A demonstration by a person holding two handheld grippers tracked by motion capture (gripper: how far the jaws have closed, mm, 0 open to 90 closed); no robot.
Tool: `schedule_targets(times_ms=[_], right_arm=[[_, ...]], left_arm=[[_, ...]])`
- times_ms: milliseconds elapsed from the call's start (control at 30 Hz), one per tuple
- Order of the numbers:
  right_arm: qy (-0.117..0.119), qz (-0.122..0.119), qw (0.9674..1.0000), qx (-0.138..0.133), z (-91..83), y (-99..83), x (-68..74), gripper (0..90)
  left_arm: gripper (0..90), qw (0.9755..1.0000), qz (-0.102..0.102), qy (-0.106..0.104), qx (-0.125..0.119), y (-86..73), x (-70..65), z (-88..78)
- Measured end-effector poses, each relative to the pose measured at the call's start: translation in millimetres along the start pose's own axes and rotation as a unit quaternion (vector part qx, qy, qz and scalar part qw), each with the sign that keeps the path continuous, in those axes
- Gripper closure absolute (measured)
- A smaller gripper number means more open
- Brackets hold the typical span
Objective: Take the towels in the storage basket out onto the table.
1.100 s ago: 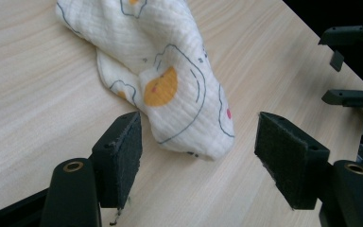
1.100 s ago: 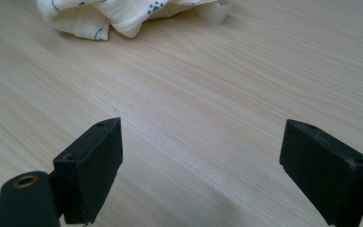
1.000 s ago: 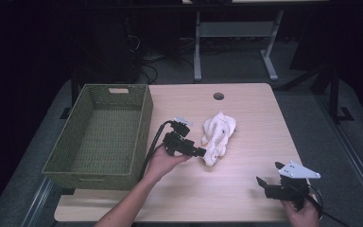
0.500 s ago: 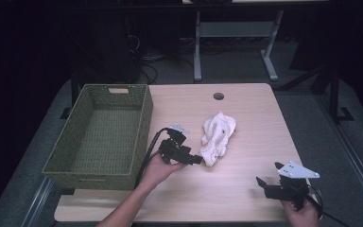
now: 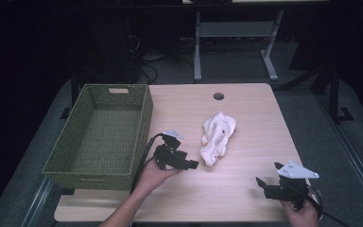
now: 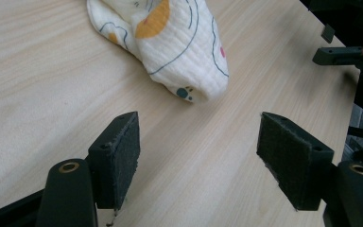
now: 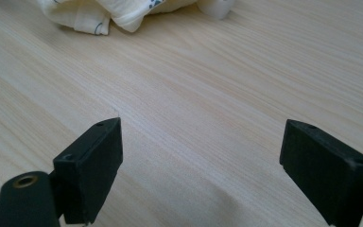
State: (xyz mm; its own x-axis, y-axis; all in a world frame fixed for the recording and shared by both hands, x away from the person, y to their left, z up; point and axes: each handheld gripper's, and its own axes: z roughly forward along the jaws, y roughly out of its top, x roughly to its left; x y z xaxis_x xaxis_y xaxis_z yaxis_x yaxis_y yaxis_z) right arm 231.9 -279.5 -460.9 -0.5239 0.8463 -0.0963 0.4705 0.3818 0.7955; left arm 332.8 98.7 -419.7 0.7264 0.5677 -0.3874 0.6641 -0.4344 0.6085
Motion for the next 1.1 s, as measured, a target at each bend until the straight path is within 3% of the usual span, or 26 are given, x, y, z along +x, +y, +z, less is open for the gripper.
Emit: schedule_targets(times_ms=[167, 300, 700, 1100], right_arm=[[0.000, 0.000, 1.0000, 0.000, -0.1, -0.1, 0.1, 13.6], [-0.001, 0.000, 1.0000, 0.001, 0.1, -0.1, 0.3, 13.6], [-0.001, -0.002, 1.0000, 0.003, 0.0, -0.4, 0.7, 13.6], [0.003, 0.001, 1.0000, 0.003, -0.2, -1.8, 0.6, 13.5]], left_arm=[[30.2, 1.0000, 0.006, 0.001, -0.002, -8.0, -2.9, -3.0], [29.9, 0.9998, 0.000, -0.016, -0.008, -14.5, -5.7, -4.2], [29.1, 0.9999, 0.013, -0.009, -0.005, -31.8, -14.9, -5.3], [28.5, 0.9992, 0.039, 0.002, 0.007, -45.2, -23.3, -6.5]])
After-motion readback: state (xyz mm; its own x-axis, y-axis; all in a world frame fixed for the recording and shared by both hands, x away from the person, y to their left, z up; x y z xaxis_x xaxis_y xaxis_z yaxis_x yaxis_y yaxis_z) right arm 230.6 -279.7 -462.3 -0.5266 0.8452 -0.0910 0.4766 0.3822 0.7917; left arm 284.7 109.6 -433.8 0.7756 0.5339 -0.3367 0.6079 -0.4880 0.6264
